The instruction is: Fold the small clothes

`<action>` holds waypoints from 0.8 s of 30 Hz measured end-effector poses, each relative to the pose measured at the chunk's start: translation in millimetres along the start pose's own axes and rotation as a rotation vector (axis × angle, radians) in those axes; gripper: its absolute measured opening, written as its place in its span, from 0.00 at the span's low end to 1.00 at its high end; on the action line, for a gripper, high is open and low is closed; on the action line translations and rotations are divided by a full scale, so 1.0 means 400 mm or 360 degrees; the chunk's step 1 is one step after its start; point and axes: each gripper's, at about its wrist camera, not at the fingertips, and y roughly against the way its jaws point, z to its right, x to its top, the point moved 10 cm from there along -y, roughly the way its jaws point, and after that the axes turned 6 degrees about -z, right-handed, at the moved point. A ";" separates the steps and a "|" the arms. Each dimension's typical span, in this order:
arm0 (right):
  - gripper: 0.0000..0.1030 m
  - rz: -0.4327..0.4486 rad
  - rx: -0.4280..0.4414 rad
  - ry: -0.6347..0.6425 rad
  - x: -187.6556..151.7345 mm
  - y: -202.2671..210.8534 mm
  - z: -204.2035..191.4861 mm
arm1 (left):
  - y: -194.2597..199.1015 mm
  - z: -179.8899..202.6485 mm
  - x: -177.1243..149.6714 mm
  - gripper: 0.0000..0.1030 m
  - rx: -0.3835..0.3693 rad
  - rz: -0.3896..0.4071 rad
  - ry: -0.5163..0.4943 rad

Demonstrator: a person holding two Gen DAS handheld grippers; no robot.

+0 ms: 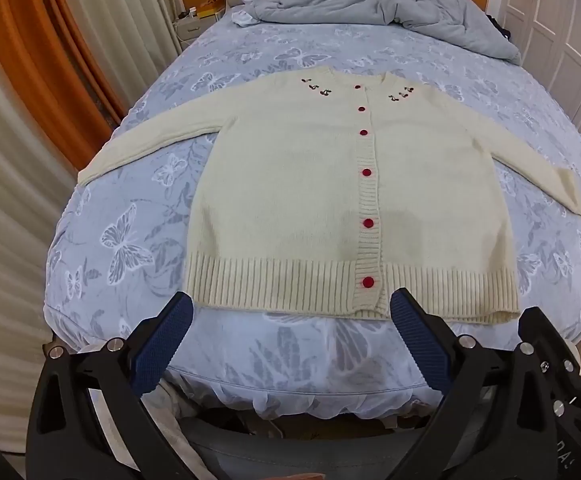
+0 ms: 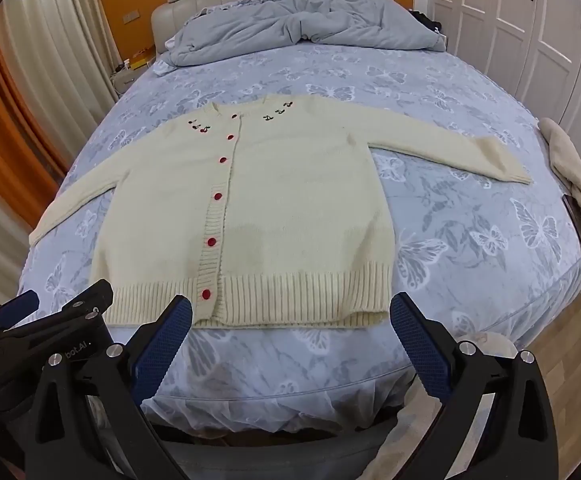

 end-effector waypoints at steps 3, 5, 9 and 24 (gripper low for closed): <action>0.95 -0.0010 0.0009 -0.0002 0.009 0.004 0.010 | -0.002 0.000 -0.008 0.94 -0.0007 -0.0048 -0.0005; 0.95 -0.0013 0.0003 0.0001 0.009 0.005 0.006 | -0.003 -0.001 -0.008 0.94 0.0003 -0.0055 -0.0004; 0.95 -0.0014 -0.0008 0.0010 0.007 0.001 -0.003 | -0.003 -0.013 -0.015 0.94 0.0002 -0.0053 -0.0001; 0.95 -0.0028 -0.0030 0.0018 -0.004 -0.005 -0.004 | -0.015 -0.019 -0.014 0.94 0.0048 -0.0038 0.0015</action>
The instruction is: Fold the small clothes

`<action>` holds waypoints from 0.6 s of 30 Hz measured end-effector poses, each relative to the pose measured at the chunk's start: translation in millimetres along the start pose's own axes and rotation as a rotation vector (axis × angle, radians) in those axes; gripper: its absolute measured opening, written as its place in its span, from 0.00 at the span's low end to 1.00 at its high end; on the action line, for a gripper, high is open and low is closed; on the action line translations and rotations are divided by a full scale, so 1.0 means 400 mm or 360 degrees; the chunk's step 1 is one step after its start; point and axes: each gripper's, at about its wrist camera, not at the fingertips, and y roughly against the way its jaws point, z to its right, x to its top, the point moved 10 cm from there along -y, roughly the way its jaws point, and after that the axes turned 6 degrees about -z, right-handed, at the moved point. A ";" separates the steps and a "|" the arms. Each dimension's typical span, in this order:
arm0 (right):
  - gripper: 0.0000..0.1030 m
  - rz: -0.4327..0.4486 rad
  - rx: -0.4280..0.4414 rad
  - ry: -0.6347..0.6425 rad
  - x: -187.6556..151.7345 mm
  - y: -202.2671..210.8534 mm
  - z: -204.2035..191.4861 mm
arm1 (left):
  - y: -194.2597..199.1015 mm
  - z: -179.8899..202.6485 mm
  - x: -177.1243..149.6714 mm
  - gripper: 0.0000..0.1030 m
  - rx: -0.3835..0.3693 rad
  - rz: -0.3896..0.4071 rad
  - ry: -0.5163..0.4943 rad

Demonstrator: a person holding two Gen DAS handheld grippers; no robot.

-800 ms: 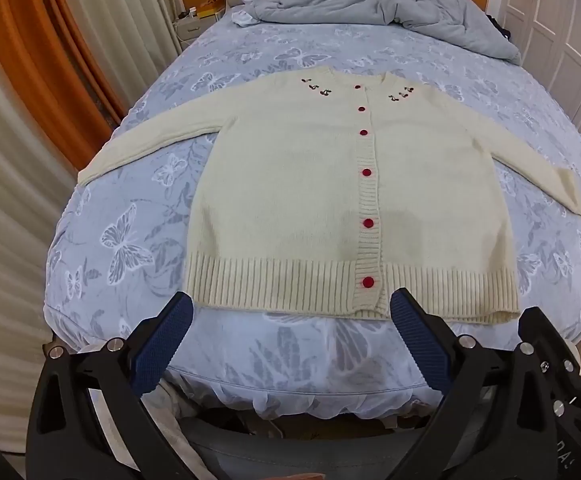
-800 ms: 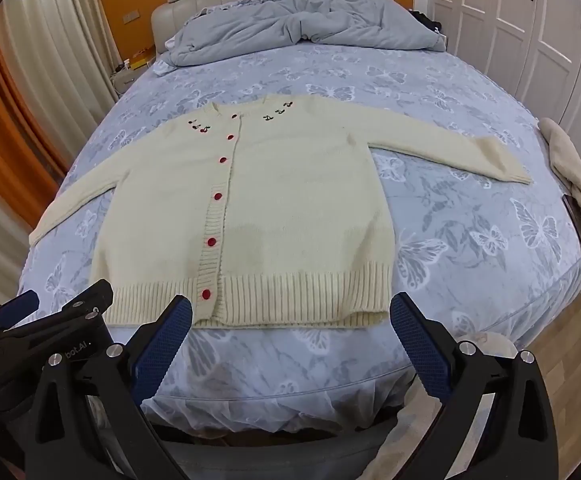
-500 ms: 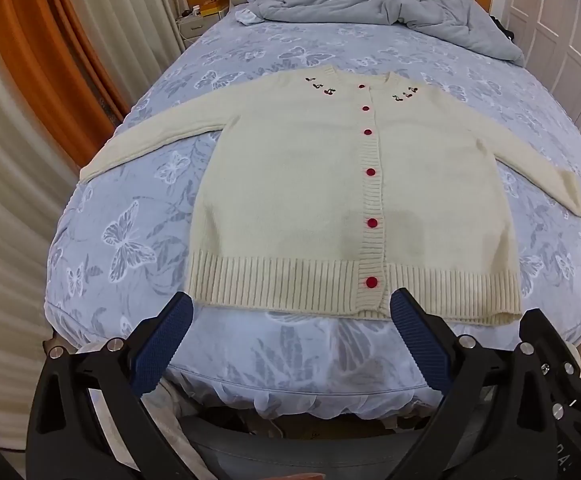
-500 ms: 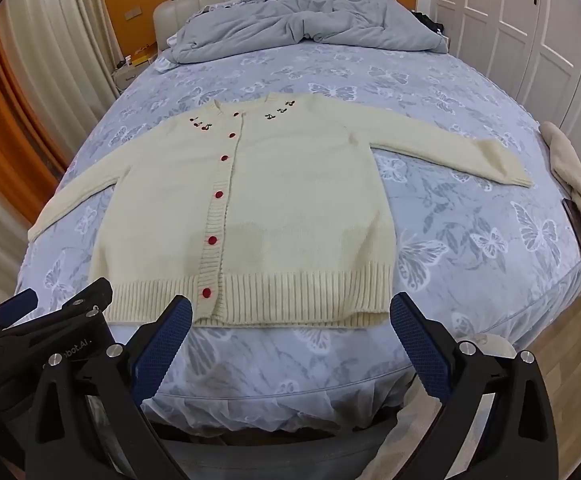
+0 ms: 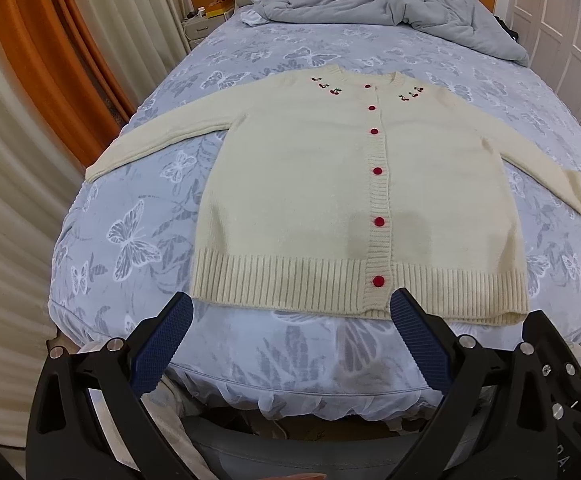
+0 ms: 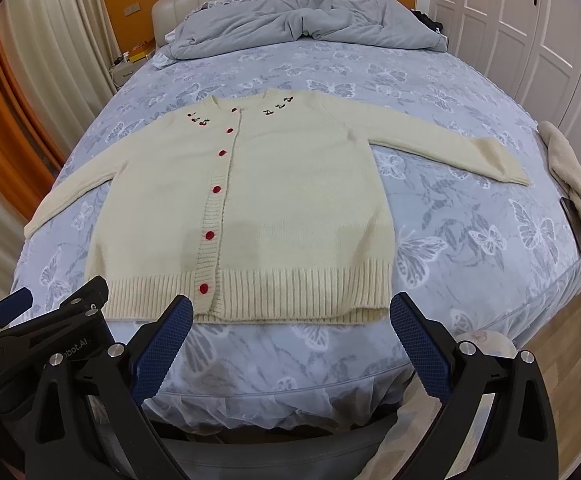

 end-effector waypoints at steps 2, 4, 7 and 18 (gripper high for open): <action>0.95 0.0002 0.0000 -0.0001 0.000 0.001 0.001 | 0.000 -0.001 -0.001 0.94 0.0001 0.0000 -0.0002; 0.95 -0.0001 -0.0001 0.0001 0.001 0.000 0.001 | 0.000 -0.003 -0.002 0.94 0.0004 -0.0002 0.0001; 0.95 -0.0001 0.0002 -0.0002 0.000 0.000 0.002 | 0.001 -0.004 -0.003 0.94 0.0013 0.0002 -0.0003; 0.95 -0.0005 -0.0001 -0.0001 -0.001 -0.001 -0.001 | -0.002 -0.006 -0.003 0.94 0.0031 0.0003 -0.0015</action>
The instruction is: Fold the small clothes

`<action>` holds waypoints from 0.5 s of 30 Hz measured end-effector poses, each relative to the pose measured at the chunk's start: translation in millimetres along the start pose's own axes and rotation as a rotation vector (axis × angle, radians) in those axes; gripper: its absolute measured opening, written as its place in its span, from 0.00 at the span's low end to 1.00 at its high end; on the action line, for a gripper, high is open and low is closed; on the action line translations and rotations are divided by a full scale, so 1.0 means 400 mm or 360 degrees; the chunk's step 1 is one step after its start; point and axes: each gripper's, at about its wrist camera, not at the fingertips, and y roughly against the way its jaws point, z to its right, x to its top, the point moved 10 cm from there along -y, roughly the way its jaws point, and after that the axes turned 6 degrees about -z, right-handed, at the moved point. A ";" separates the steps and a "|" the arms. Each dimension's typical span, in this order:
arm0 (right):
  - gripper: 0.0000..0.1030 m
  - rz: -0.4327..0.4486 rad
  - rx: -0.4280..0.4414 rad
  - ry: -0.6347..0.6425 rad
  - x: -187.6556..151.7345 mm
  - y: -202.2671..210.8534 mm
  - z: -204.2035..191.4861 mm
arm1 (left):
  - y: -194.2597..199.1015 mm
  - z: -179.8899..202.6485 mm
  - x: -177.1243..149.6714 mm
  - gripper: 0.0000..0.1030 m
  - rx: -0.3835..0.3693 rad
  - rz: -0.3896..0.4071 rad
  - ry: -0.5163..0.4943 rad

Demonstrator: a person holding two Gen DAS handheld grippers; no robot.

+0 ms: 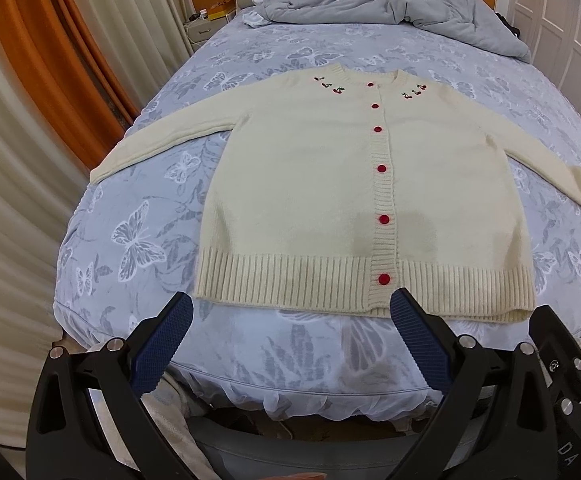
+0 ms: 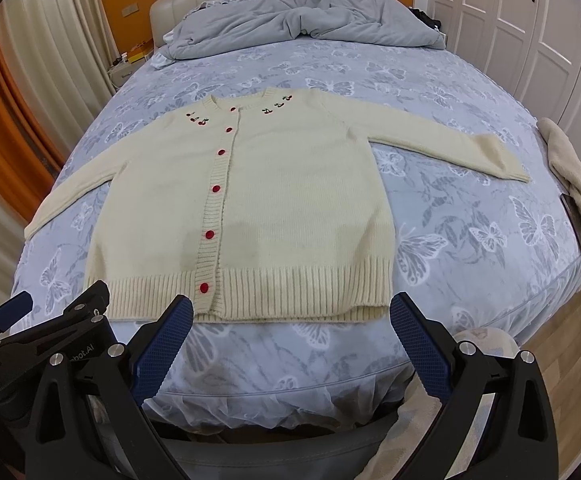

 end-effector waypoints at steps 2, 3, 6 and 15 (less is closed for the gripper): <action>0.95 -0.0001 0.0004 -0.0003 0.000 0.000 0.001 | -0.001 0.000 0.000 0.94 0.0010 0.0006 -0.0004; 0.95 -0.0001 0.0005 -0.0005 0.000 0.000 0.000 | -0.002 0.001 0.000 0.94 0.0013 0.0007 -0.0004; 0.95 -0.0003 0.0007 -0.0009 -0.003 -0.001 0.002 | -0.001 0.003 0.000 0.94 0.0023 0.0010 -0.0010; 0.95 -0.0003 0.0009 -0.0005 -0.003 -0.003 0.001 | -0.002 0.000 0.002 0.94 0.0032 0.0014 -0.0010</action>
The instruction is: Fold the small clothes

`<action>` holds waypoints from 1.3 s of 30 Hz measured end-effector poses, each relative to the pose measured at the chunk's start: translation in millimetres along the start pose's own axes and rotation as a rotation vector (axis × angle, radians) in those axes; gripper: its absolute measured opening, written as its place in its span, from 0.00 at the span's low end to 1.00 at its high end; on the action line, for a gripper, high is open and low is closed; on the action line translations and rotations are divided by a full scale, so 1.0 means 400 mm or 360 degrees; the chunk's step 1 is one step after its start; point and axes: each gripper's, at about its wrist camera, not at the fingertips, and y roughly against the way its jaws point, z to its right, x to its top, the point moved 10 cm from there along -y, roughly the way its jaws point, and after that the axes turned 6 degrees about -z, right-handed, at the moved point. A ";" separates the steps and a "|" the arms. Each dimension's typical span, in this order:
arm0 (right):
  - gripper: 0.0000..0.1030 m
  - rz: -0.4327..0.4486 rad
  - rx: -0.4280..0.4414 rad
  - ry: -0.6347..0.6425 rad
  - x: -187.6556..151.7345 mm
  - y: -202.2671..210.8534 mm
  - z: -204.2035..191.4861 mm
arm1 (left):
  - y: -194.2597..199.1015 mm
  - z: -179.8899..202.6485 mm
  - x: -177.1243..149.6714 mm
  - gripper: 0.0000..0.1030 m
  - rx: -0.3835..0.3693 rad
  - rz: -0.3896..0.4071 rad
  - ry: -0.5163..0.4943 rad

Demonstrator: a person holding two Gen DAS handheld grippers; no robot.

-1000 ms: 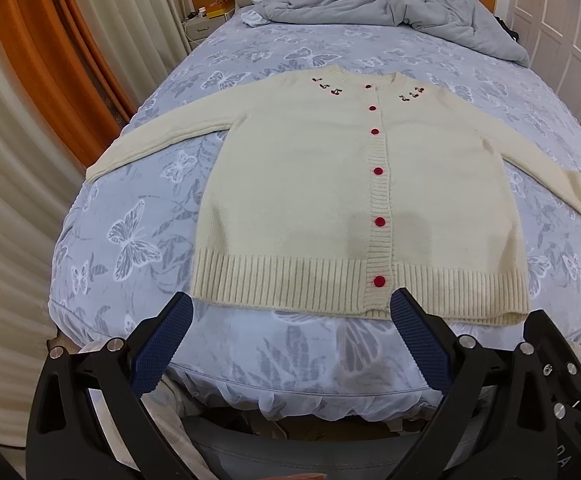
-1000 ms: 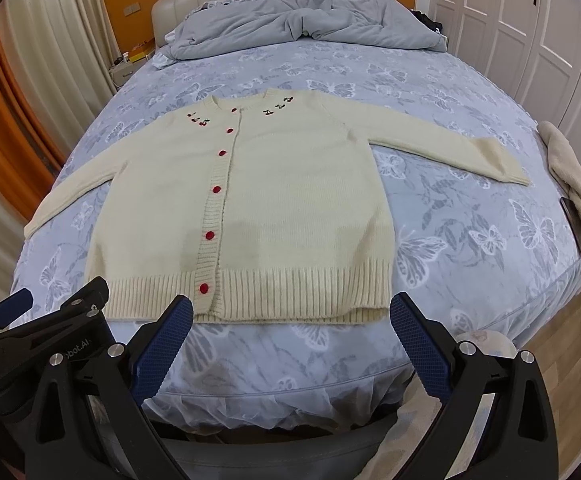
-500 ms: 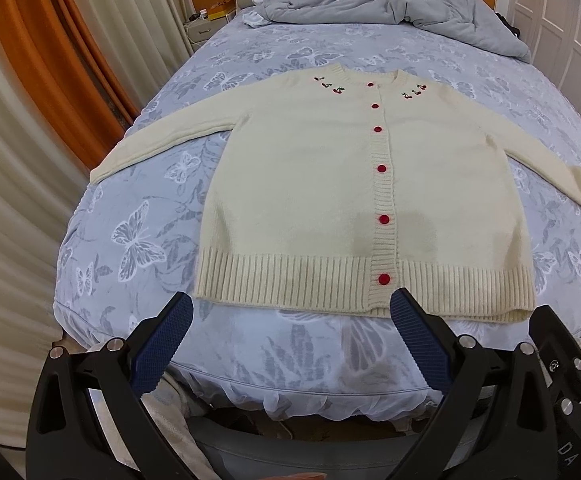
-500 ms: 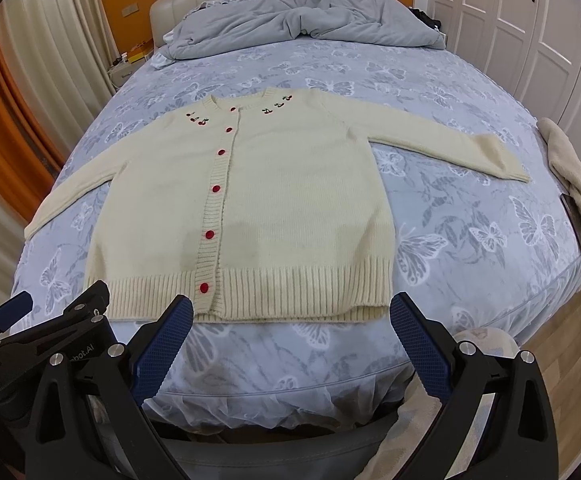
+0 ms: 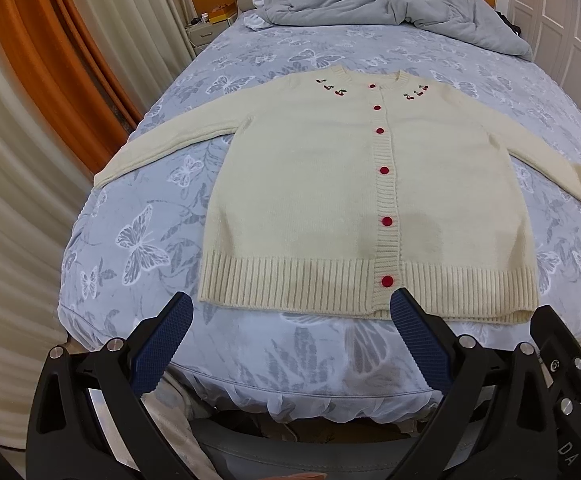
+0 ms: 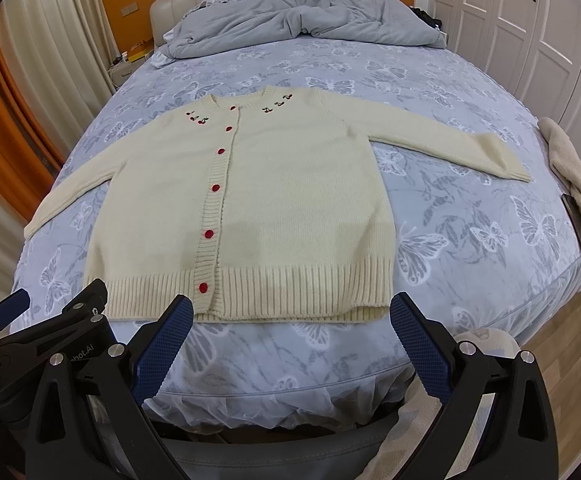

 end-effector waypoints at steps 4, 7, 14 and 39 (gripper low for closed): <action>0.95 -0.0001 -0.0001 0.0000 0.001 -0.006 0.000 | -0.004 -0.002 0.004 0.94 0.0006 -0.0003 0.0003; 0.94 -0.0008 0.0009 -0.0011 0.006 -0.010 -0.002 | -0.006 0.002 0.002 0.94 -0.0005 -0.0012 -0.0002; 0.94 -0.0026 0.0012 -0.0006 0.021 -0.029 -0.005 | -0.020 0.002 0.005 0.94 0.0008 -0.0018 -0.0005; 0.94 -0.0118 0.0192 -0.0082 0.061 -0.146 0.021 | -0.123 0.055 0.031 0.95 -0.0078 -0.0135 -0.0049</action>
